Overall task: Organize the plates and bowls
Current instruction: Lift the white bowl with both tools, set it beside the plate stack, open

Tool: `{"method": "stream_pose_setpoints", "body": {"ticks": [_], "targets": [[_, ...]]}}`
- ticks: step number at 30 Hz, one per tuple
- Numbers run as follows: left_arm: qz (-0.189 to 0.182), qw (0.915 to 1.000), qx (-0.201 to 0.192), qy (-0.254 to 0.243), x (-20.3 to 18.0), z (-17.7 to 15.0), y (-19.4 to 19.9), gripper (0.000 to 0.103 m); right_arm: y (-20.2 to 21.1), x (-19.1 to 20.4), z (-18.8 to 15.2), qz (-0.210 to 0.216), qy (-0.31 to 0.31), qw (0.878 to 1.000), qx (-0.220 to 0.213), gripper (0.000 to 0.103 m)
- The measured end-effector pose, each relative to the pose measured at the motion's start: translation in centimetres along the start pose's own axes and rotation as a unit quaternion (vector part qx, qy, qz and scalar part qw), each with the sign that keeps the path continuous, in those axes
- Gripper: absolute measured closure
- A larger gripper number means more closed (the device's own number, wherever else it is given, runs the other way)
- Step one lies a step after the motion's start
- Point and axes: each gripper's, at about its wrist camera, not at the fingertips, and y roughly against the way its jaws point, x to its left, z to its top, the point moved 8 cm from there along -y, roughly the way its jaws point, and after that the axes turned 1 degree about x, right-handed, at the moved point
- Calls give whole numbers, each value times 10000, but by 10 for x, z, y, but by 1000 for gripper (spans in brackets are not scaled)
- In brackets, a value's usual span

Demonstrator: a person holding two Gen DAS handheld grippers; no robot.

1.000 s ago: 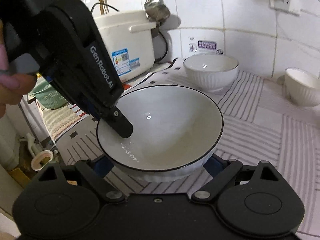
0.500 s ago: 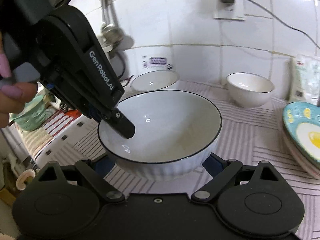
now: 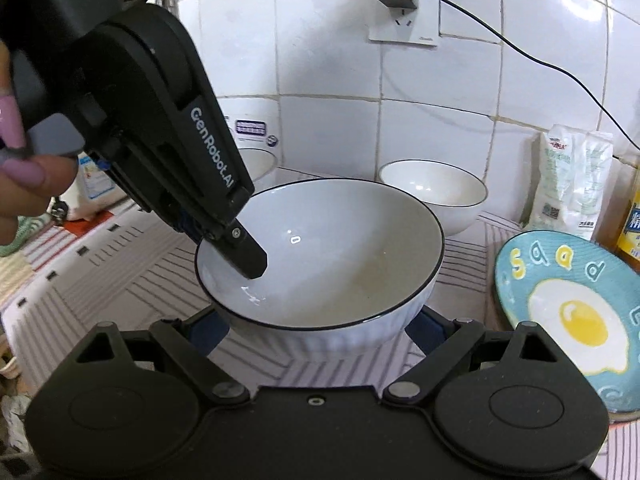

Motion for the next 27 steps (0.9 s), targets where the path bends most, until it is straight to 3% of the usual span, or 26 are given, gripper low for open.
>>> {"method": "stream_pose_setpoints", "body": {"ticks": [13, 18, 23, 27], "targets": [[-41, 9995, 258, 161, -5, 7, -46, 96, -27, -21, -19, -95, -176, 9994, 289, 7], [-41, 9995, 277, 161, -7, 5, -47, 96, -29, -23, -20, -92, -212, 9992, 328, 7], [-52, 9990, 382, 222, -11, 3, -40, 93, -24, -24, -20, -328, -165, 9972, 648, 7], [-69, 9990, 417, 117, -19, 1, -22, 75, -7, -26, -15, -286, -287, 9965, 738, 7]]}}
